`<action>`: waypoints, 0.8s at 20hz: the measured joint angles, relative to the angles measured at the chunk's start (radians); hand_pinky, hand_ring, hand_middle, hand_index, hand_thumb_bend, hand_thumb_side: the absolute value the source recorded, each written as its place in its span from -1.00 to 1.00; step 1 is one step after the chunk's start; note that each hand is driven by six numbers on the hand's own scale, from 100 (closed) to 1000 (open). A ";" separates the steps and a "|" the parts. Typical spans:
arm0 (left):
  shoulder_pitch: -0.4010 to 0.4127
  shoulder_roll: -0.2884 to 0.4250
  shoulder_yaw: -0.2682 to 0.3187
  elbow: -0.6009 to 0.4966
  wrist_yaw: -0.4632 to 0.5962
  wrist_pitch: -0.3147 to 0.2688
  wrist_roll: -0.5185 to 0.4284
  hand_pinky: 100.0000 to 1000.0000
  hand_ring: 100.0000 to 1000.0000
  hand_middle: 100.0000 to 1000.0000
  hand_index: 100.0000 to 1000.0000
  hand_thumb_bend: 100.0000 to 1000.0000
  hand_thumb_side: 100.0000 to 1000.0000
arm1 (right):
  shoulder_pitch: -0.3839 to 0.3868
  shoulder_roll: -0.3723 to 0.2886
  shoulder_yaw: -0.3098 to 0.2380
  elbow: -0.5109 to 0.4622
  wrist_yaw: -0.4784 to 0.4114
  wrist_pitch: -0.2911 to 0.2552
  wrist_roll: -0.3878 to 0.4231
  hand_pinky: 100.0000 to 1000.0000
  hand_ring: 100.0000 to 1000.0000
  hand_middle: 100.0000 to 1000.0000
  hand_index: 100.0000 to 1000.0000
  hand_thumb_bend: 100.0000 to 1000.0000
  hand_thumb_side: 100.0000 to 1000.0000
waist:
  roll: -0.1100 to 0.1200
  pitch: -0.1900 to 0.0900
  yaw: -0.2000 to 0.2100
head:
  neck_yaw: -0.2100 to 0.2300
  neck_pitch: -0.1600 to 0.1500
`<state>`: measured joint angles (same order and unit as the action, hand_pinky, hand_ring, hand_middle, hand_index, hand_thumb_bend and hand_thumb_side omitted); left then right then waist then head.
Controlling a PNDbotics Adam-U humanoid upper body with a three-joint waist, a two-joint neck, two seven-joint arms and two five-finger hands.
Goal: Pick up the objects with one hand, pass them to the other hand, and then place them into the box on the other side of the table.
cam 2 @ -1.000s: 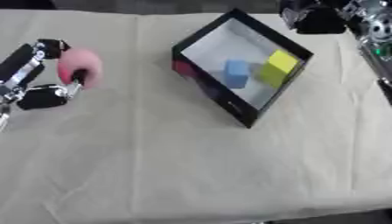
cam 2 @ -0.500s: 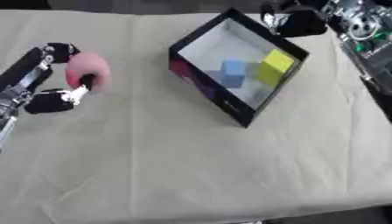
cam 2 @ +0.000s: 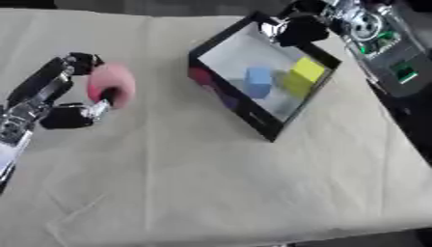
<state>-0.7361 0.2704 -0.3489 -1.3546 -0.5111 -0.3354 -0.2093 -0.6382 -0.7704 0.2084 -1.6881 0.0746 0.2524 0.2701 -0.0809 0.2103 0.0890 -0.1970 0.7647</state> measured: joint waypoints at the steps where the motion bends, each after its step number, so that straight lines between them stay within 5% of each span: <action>1: -0.005 -0.001 0.000 0.000 0.000 -0.004 0.000 0.41 0.22 0.06 -0.09 -1.00 -0.17 | -0.006 0.008 0.006 0.007 0.009 0.000 0.014 0.54 0.92 0.81 0.95 -1.00 -0.71 | 0.000 0.000 0.002 | -0.002 0.000; 12: -0.021 -0.046 0.000 0.019 0.000 -0.028 0.003 0.42 0.22 0.06 -0.09 -1.00 -0.12 | -0.060 0.090 0.029 0.084 0.114 -0.011 0.113 0.56 0.94 0.82 0.94 -1.00 -0.81 | -0.005 0.000 0.005 | -0.017 0.000; 16: -0.024 -0.064 0.001 0.031 -0.004 -0.036 0.009 0.42 0.22 0.06 -0.09 -1.00 -0.10 | -0.065 0.117 0.034 0.097 0.124 -0.022 0.148 0.54 0.95 0.83 0.96 -1.00 -0.68 | -0.005 0.000 0.010 | -0.018 0.000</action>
<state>-0.7601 0.2067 -0.3480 -1.3236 -0.5155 -0.3712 -0.2000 -0.7029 -0.6539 0.2422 -1.5911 0.1982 0.2300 0.4183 -0.0862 0.2103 0.0990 -0.2147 0.7648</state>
